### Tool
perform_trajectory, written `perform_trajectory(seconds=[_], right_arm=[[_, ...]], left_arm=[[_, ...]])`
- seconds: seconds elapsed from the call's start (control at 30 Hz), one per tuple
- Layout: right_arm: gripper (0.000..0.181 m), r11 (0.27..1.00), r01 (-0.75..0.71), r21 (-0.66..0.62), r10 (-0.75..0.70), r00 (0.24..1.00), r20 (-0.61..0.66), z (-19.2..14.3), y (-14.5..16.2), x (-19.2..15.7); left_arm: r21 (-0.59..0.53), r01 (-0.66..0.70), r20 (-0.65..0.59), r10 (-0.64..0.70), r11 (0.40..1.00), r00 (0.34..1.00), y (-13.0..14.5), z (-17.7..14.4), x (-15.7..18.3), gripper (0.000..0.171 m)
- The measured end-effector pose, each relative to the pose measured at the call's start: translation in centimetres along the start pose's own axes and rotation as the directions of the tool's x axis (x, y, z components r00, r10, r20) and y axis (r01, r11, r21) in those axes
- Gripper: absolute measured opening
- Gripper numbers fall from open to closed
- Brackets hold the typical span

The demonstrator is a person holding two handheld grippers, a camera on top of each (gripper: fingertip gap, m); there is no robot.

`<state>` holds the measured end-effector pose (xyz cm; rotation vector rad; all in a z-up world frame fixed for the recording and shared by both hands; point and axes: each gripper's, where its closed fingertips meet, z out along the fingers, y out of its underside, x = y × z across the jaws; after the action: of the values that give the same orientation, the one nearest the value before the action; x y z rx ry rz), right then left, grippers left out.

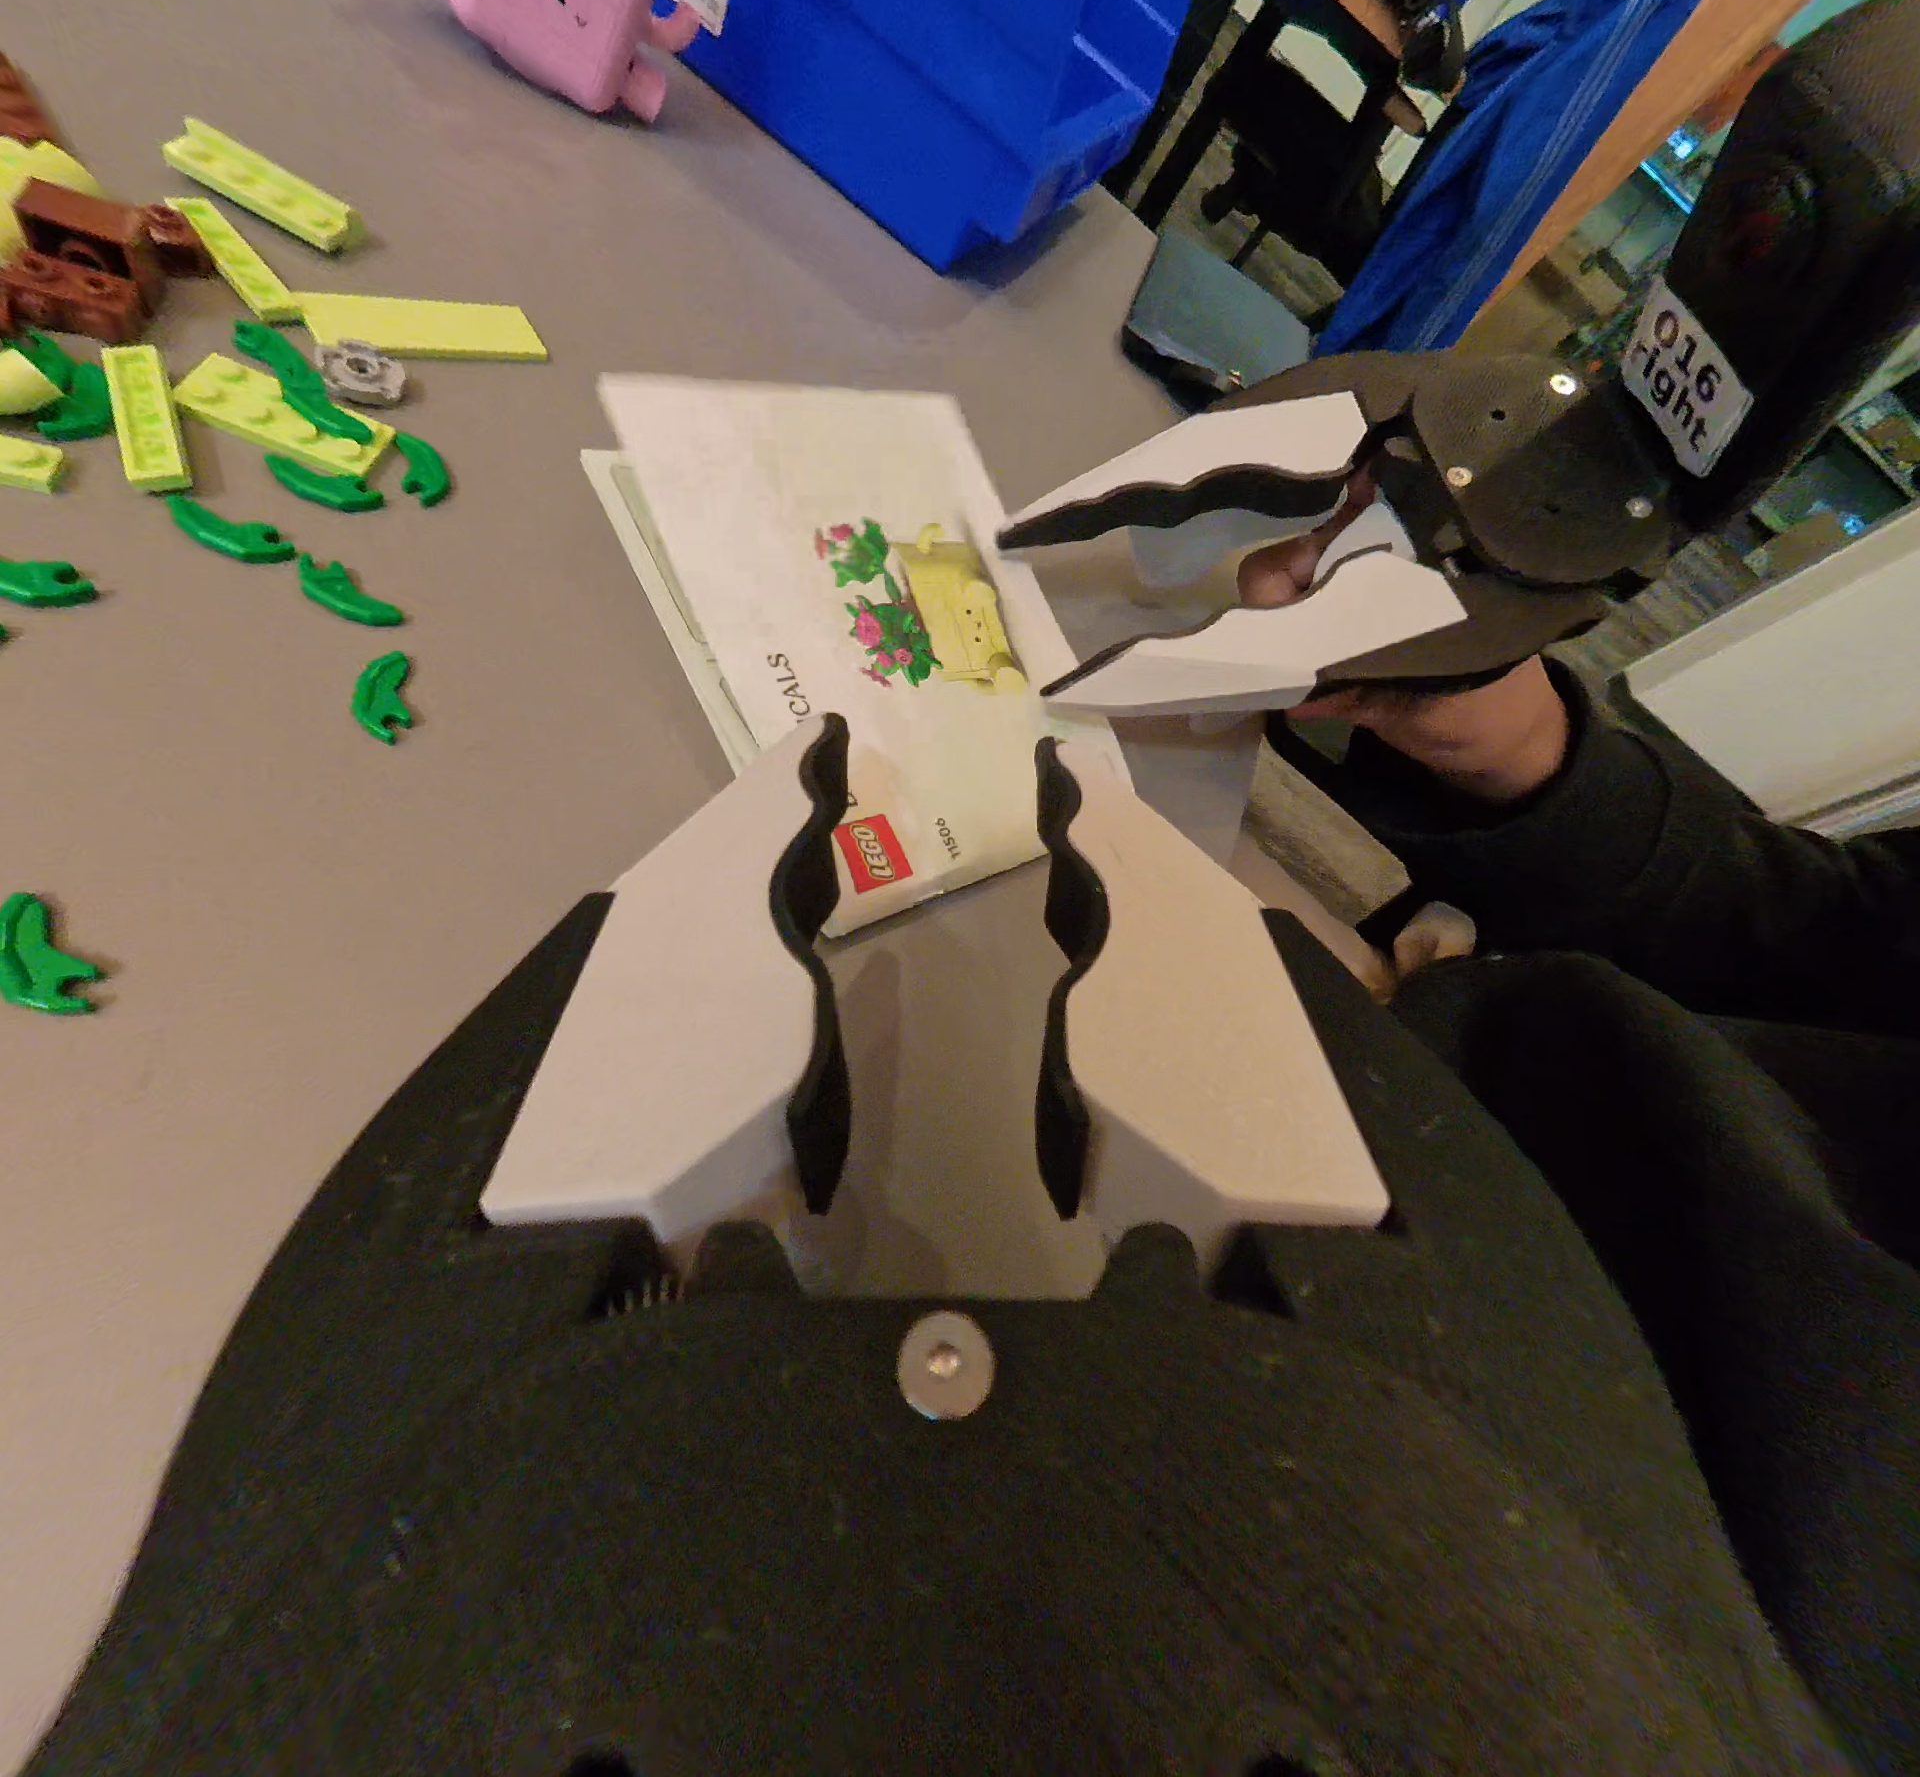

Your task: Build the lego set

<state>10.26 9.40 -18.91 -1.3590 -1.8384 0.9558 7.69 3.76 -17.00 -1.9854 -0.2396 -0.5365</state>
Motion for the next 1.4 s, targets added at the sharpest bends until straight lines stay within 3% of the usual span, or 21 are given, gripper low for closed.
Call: perform_trajectory(seconds=[0.17, 0.4, 0.53, 0.67, 0.87, 1.3, 1.4], right_arm=[[0.045, 0.997, -0.056, 0.052, 0.055, 0.998, 0.014, -0.5, -0.6, 0.4], [0.048, 0.974, -0.193, 0.121, 0.182, 0.979, 0.098, -1.4, -1.5, 1.1], [0.047, 0.973, -0.192, 0.128, 0.18, 0.979, 0.097, -1.5, -1.6, 1.1], [0.047, 0.984, -0.149, 0.096, 0.143, 0.987, 0.071, -1.1, -1.2, 0.8], [0.046, 0.993, -0.092, 0.068, 0.09, 0.995, 0.036, -0.7, -0.8, 0.6], [0.046, 0.985, -0.143, 0.095, 0.137, 0.988, 0.065, -1.0, -1.1, 0.9], [0.045, 0.985, -0.143, 0.096, 0.137, 0.988, 0.064, -1.0, -1.1, 0.9]], left_arm=[[-0.012, 0.009, 0.053, -0.009, 1.0, 0.999, 0.2, 0.2, -0.6, 0.033], [-0.032, 0.05, 0.119, -0.046, 0.998, 0.992, 0.6, 0.1, -1.6, 0.051], [-0.118, 0.015, 0.127, 0.0, 0.993, 0.992, 1.9, 0.5, -1.1, 0.054], [-0.102, -0.048, 0.133, 0.061, 0.994, 0.989, 1.6, 0.4, -0.6, 0.052], [-0.094, 0.007, 0.129, 0.005, 0.996, 0.992, 1.7, 0.2, -0.9, 0.052], [-0.126, -0.051, 0.112, 0.065, 0.991, 0.992, 2.2, 0.5, -0.1, 0.051], [-0.123, -0.062, 0.105, 0.075, 0.991, 0.992, 2.2, 0.5, 0.1, 0.042]])
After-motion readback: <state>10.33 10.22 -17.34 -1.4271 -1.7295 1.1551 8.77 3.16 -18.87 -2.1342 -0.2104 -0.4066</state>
